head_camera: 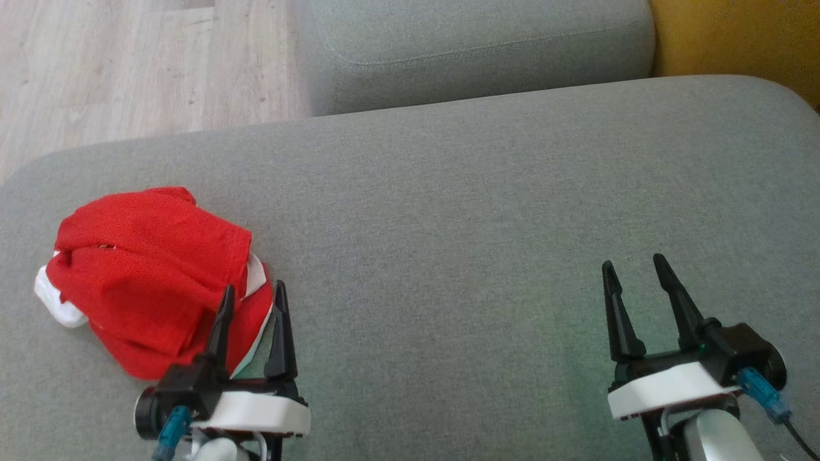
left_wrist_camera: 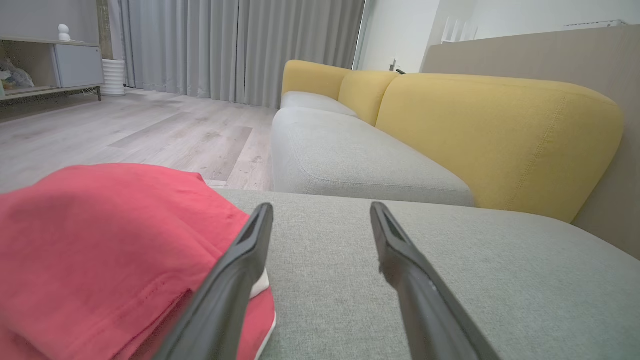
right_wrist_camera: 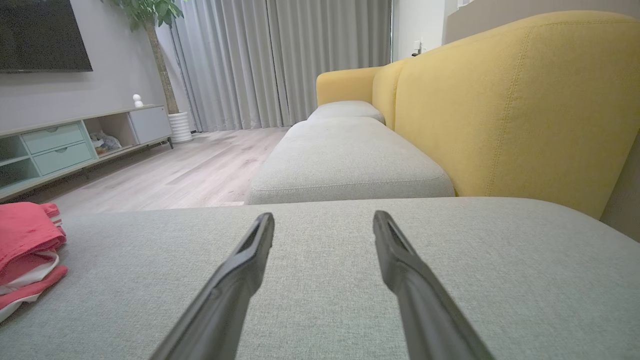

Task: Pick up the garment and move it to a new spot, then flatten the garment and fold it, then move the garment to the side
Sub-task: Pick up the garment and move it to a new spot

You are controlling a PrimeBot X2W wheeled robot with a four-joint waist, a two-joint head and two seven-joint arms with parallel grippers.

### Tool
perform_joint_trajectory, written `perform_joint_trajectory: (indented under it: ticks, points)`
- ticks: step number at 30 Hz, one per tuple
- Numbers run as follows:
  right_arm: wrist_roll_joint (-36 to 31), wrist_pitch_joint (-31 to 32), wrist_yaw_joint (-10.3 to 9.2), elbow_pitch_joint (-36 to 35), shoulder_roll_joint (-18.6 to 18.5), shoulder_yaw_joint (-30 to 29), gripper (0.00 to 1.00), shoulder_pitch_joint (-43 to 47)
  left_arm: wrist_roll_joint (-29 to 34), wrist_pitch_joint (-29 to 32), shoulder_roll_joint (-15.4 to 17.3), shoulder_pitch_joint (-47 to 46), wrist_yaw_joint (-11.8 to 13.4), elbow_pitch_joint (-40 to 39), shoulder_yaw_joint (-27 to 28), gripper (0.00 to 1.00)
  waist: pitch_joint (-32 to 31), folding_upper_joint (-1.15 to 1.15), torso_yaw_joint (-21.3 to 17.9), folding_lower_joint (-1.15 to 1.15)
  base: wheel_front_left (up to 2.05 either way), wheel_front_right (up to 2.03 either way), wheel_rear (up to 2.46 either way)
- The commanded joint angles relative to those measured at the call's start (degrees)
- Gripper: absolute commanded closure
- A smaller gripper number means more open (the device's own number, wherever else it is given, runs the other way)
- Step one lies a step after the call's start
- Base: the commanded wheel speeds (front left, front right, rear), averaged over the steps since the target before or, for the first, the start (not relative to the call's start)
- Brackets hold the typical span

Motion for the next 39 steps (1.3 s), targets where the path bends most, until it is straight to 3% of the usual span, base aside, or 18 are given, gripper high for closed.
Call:
perform_joint_trajectory:
  ticks: [1,11,39]
  points:
    - [0.29,-0.63,-0.04,-1.48,-0.45,1.53,0.00,-2.06,0.22,-0.55,0.01,-1.81,-0.09,-1.55,2.00,0.00,-0.02,0.00,0.10,0.00,0.00,0.00,0.00]
    - [0.46,-0.63,-0.04,-1.32,-0.45,1.37,0.00,-2.29,0.18,-0.55,-0.31,-2.60,-0.74,-0.45,2.55,0.00,0.08,0.00,2.14,0.00,0.00,0.00,0.00]
    - [1.90,-0.63,-0.04,-1.78,-0.45,10.66,0.00,0.29,1.55,-0.55,-0.39,-0.04,-0.48,0.82,6.21,0.00,-2.44,0.00,19.90,0.00,0.00,0.00,0.00]
